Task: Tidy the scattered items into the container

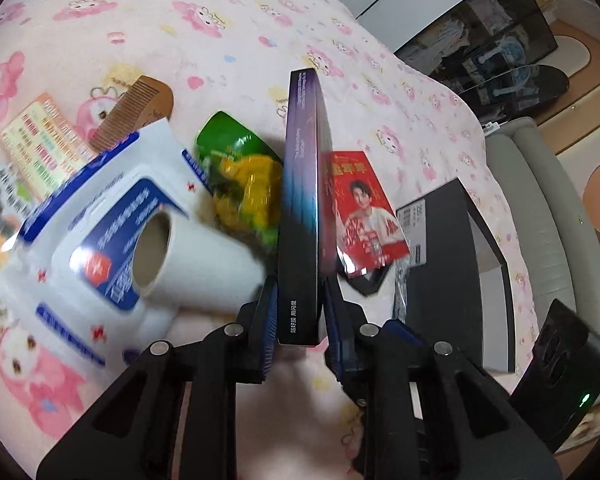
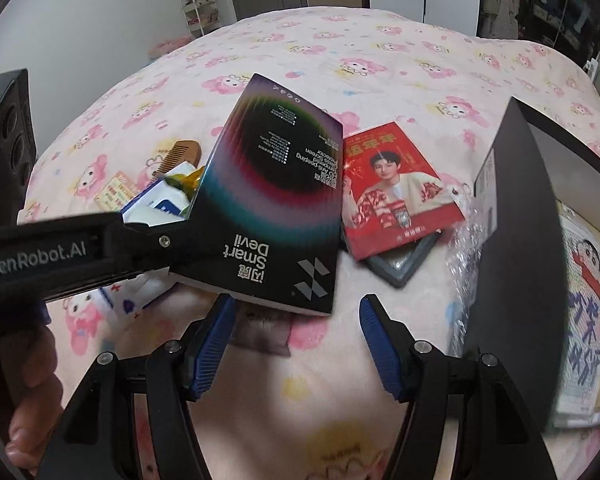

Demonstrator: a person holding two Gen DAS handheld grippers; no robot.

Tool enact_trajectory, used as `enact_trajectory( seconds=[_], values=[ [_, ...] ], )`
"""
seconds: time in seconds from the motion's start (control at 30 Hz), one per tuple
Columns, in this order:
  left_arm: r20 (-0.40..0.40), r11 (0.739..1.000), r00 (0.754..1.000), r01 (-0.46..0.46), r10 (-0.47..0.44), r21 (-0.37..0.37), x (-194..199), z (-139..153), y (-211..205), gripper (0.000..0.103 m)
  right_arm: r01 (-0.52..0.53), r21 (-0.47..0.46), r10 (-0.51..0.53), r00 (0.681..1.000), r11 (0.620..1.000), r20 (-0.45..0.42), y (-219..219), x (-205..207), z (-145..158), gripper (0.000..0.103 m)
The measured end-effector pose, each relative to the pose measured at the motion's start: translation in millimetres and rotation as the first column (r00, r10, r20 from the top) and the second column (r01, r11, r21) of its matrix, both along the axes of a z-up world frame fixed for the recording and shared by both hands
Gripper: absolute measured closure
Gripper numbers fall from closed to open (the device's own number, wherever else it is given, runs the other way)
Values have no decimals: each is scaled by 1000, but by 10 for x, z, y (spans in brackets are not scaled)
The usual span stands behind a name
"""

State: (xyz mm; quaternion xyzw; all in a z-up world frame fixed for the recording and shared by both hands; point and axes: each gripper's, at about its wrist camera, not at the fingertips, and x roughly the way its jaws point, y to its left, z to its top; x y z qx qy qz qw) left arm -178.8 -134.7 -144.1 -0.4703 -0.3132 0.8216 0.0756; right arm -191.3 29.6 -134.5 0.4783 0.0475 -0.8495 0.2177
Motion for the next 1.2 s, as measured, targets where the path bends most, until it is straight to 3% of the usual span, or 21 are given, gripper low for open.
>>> enact_trajectory(
  seconds=[0.2,0.3,0.43,0.67,0.83,0.97,1.07,1.2],
  values=[
    [12,1000,1000,15,-15,10,610,4,92,82,-25,-54,28,999,998,45,190,405,121,41],
    [28,999,999,18,-18,32,841,2,149,83,-74,-49,77,995,996,57,253,703,70,41],
    [25,1000,999,30,-30,-8,1030,123,309,83,-103,-48,107,990,994,92,283,936,-86,41],
    [-11,992,999,41,-42,-120,1248,525,505,83,-128,-70,132,990,989,45,276,1083,141,38],
    [-3,977,988,151,-154,-152,1318,606,723,82,-207,-136,220,972,969,86,412,1271,185,38],
    [-11,976,977,211,-212,-59,1295,503,871,79,-133,-145,153,978,980,139,682,1297,90,38],
    [-60,970,972,222,-229,-102,1308,580,1027,67,-112,-136,131,981,984,144,833,1317,91,38],
    [-59,973,973,222,-225,-61,1244,531,1063,67,-80,-128,96,988,989,124,949,1325,141,36]
  ],
)
